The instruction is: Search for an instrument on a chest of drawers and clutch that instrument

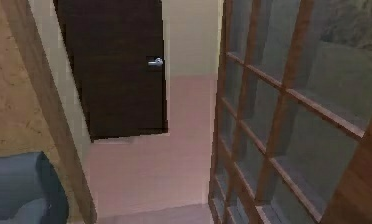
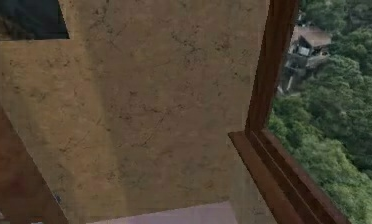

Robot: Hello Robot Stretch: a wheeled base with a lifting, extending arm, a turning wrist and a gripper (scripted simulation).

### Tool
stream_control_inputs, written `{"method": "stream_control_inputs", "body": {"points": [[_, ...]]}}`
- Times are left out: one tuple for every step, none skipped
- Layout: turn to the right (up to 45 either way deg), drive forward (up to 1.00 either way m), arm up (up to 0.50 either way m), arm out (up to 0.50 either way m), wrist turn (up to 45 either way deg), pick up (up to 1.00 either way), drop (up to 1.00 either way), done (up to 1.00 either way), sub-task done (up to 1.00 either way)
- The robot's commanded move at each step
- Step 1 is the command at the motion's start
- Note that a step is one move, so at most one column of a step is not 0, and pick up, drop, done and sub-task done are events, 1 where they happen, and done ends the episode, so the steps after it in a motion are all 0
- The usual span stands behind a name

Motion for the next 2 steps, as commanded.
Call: {"method": "stream_control_inputs", "body": {"points": [[0.0,1.00,0.00,0.00,0.0,0.00,0.00,0.00,0.00],[-12.0,0.00,0.00,0.00,0.0,0.00,0.00,0.00,0.00]]}}
